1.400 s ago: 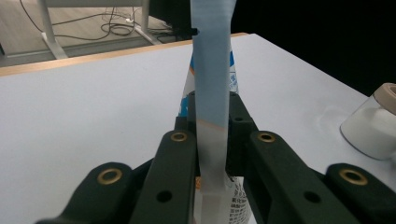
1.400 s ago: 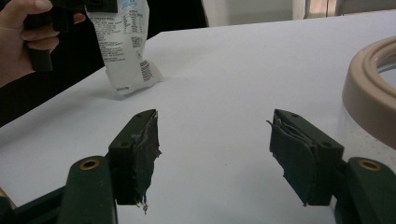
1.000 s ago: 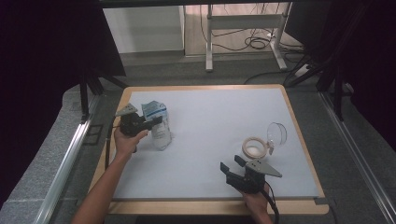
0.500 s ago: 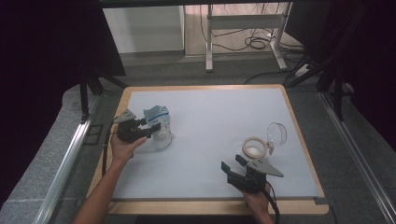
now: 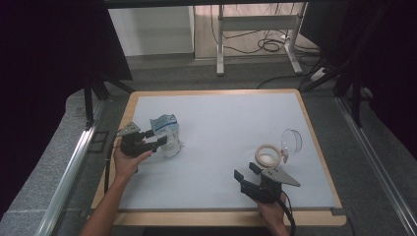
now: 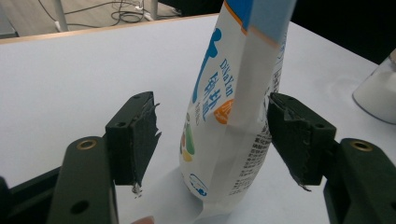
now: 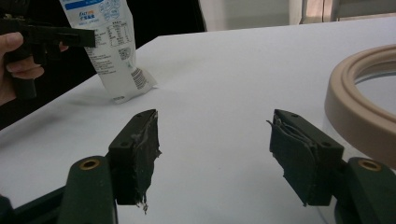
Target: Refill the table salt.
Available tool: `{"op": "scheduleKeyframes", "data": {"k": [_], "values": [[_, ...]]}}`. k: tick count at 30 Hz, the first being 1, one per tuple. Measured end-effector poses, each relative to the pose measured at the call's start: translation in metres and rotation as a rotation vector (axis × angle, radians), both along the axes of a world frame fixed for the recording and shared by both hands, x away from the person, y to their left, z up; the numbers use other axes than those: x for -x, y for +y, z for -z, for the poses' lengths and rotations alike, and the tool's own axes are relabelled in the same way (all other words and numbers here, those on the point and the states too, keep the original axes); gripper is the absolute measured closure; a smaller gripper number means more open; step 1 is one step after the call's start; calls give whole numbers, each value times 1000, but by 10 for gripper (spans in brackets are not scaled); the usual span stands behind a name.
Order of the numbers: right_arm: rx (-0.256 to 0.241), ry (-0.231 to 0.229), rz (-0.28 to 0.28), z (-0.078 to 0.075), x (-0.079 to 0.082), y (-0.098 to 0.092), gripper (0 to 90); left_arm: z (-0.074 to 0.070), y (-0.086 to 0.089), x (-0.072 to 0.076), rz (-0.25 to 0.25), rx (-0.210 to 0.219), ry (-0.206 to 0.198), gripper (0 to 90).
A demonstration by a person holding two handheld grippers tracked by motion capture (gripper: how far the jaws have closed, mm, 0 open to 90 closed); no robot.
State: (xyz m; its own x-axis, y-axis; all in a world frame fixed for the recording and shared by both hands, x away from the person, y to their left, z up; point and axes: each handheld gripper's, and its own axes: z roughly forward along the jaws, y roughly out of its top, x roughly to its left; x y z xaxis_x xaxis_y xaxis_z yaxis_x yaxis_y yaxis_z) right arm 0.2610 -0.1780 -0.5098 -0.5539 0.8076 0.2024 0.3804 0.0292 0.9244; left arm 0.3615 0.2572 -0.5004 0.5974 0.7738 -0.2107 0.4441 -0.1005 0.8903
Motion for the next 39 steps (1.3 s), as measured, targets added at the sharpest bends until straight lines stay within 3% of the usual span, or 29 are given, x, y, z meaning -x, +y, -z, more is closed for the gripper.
{"op": "scheduleKeyframes", "data": {"k": [13, 21, 26, 29, 39], "values": [[-2, -3, 0, 0, 0, 0, 336, 3, 11, -1, -14, 18, 16, 324], [0, 0, 0, 1, -1, 2, 336, 7, 15, -5, -16, 5, 29, 344], [1, 2, 0, 1, -1, 2, 336, 5, 16, -11, 22, 32, 33, 349], [3, 5, 2, 2, -2, 2, 335, 1, 13, -17, 40, 27, 40, 349], [3, -1, 9, 1, -1, -1, 336, -4, 17, -9, 38, 52, 22, 340]]}}
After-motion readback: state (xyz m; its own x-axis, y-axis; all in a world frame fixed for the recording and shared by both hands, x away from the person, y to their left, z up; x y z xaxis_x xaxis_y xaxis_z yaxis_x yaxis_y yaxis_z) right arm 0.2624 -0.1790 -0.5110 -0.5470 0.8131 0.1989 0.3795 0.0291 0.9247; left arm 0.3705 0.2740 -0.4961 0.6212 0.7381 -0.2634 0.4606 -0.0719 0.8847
